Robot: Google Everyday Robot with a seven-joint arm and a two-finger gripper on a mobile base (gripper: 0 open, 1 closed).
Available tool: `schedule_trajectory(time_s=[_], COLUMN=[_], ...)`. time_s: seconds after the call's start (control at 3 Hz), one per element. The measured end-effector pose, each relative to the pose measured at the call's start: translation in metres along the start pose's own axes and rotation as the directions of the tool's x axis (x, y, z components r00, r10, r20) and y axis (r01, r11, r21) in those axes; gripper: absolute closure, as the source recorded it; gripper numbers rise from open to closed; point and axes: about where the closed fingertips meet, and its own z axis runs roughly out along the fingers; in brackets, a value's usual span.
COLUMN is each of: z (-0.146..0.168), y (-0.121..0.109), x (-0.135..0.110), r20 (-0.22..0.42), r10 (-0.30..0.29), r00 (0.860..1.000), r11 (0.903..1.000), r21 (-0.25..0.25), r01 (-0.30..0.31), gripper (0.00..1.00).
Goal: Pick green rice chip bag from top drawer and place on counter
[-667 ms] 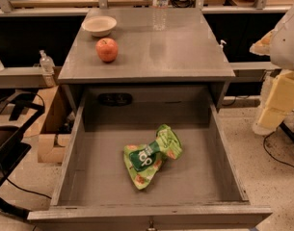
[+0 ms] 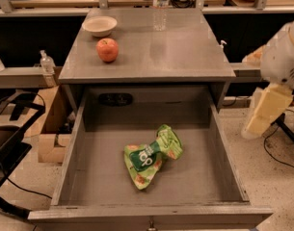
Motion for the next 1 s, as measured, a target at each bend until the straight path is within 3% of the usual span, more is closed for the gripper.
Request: schedule_trajectory(time_s=[0.33, 0.67, 1.0], z=[0.048, 0.087, 0.086], y=[-0.014, -0.022, -0.035], x=[0.009, 0.013, 0.009], r20=[0.095, 0.181, 0.196], r10=[0.034, 0.007, -0.015], r00=[0.995, 0.984, 0.980], r11=[0.9992, 0.9976, 0.9924], r21=[0.018, 0.066, 0.123], r01=[-0.036, -0.019, -0.010], gripper=[0.00, 0.00, 0.00])
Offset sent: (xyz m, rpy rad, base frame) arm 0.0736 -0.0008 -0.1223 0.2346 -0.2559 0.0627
